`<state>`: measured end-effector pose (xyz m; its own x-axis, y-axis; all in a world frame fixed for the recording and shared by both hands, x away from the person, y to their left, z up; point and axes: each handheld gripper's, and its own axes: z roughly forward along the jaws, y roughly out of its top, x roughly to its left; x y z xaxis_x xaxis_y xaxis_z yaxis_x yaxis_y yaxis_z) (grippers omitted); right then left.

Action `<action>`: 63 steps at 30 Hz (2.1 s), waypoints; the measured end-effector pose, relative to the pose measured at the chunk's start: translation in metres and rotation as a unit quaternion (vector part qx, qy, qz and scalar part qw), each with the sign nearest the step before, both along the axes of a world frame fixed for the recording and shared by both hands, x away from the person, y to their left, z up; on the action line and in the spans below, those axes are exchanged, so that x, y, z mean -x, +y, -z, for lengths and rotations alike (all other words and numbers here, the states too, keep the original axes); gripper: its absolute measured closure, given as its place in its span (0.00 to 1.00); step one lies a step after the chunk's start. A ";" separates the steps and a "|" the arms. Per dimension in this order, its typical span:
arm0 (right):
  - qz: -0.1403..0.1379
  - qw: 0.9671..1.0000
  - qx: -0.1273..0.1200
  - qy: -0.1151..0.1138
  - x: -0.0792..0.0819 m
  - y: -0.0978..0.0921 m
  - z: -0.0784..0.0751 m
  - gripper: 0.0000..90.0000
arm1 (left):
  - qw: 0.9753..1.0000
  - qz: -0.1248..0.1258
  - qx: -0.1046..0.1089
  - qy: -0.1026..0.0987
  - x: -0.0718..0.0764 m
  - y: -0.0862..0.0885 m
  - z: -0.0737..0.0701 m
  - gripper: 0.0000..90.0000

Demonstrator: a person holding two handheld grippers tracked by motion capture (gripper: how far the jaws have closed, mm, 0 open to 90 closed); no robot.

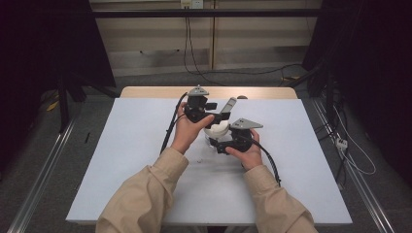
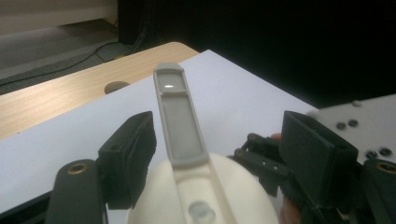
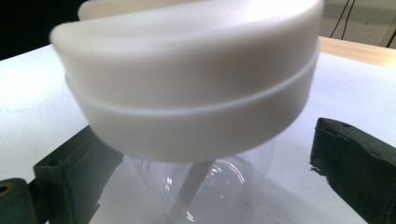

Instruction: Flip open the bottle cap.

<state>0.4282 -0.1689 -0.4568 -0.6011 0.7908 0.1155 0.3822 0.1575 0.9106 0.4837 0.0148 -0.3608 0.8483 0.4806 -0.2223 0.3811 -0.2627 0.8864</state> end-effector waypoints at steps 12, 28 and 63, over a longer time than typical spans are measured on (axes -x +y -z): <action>-0.005 1.000 0.006 0.002 0.014 -0.015 0.001 0.04 | 1.000 0.001 -0.003 -0.015 0.020 0.030 0.005 0.15; -0.021 1.000 0.016 -0.006 0.058 -0.038 -0.012 0.05 | 1.000 -0.013 -0.025 -0.009 0.045 0.083 0.027 0.10; -0.004 1.000 0.022 0.002 0.118 -0.090 -0.010 0.08 | 0.996 -0.075 -0.043 0.001 0.100 0.198 0.066 0.08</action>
<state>0.3101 -0.2585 -0.4471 -0.6077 0.7897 0.0841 0.3847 0.2001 0.9011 0.3839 0.2125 -0.4273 0.7654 0.6187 -0.1770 0.4240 -0.2780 0.8620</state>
